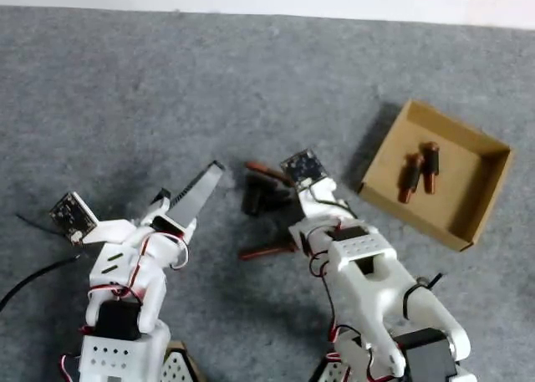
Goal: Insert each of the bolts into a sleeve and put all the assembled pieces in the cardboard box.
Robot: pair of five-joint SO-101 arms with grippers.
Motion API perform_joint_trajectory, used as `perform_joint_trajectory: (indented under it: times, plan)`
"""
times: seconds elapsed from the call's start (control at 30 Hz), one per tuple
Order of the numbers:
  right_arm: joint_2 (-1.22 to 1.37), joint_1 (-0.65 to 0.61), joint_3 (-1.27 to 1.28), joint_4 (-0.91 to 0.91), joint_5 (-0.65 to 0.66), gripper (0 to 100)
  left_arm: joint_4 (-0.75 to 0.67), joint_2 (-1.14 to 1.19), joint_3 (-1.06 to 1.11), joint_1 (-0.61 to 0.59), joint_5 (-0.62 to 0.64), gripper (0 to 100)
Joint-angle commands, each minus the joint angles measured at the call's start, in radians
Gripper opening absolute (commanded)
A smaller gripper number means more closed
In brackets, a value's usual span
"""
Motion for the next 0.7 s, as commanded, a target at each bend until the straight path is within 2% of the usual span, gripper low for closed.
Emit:
perform_joint_trajectory:
  times: [0.0, 0.17, 0.5, 0.67]
  plan:
    - [-0.059, -0.025, -0.065, -0.022, 0.021, 26.3, -0.02, -0.012, -0.001, -0.013, -0.011, 65]
    - [-0.008, -0.068, -0.216, 0.094, 0.193, 26.3, -0.02, -0.012, -0.001, -0.013, -0.011, 65]
    - [0.363, -0.114, -0.472, 0.122, 0.203, 26.3, -0.02, -0.012, -0.001, -0.013, -0.029, 65]
    - [0.46, -0.14, -0.516, 0.124, 0.264, 26.2, -0.02, -0.012, -0.002, -0.013, -0.034, 65]
